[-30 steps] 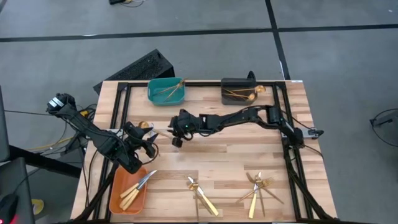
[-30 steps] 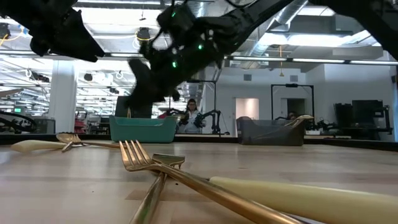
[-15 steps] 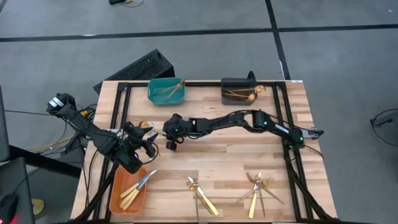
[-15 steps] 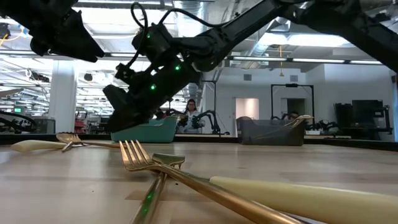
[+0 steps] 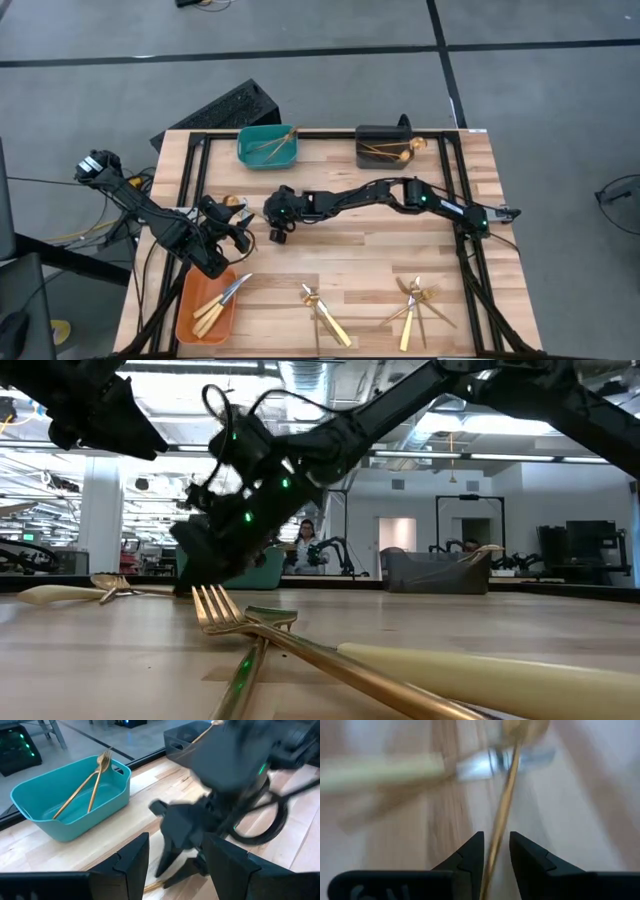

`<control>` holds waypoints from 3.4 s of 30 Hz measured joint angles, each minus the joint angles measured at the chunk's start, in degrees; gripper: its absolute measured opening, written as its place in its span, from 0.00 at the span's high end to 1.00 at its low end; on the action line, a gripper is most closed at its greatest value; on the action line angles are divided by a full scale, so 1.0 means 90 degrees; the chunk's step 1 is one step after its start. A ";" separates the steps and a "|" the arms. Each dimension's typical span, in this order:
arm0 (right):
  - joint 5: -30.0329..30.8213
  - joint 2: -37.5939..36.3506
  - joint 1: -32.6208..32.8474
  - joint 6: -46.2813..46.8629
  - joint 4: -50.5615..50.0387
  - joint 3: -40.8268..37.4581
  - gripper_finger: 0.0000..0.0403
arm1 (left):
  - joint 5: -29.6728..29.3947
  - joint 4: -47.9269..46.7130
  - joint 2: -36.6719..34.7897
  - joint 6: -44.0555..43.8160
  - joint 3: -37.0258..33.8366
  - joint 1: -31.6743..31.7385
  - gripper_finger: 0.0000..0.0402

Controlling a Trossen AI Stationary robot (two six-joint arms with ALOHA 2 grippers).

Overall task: Sort silverware by color (type)
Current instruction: Put the gold spoon into the black bin

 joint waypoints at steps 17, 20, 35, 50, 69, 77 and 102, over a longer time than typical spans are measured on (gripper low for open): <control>-0.0265 0.0239 -0.0145 0.0050 -0.0538 0.0049 0.93 | 0.0003 -0.0002 0.0000 -0.0027 0.0000 0.0005 0.57; -0.0275 0.0044 -0.0148 0.0018 -0.0831 0.0024 0.93 | 0.0005 -0.0002 0.0000 -0.0030 0.0000 0.0005 0.57; 0.0253 -0.1164 -0.0161 -0.0438 -0.4413 -0.0008 0.95 | 0.0173 -0.0005 0.0002 -0.0027 0.0000 0.0002 0.57; -0.0018 -0.1157 -0.0041 -0.0458 -0.4288 -0.0105 0.86 | 0.0144 -0.0137 0.0002 -0.0012 0.0000 0.0000 0.57; -0.0103 -0.0845 -0.0124 -0.0827 -0.1819 -0.0074 0.63 | 0.0150 -0.0129 0.0002 -0.0061 0.0000 0.0000 0.57; -0.0106 -0.0315 -0.0216 -0.0804 -0.1545 -0.0074 0.64 | 0.0156 -0.0121 0.0005 -0.0073 0.0000 0.0002 0.57; -0.0098 -0.1160 -0.0330 -0.0650 -0.2375 -0.0134 0.92 | 0.0190 -0.0121 0.0002 -0.0228 0.0000 -0.0005 0.57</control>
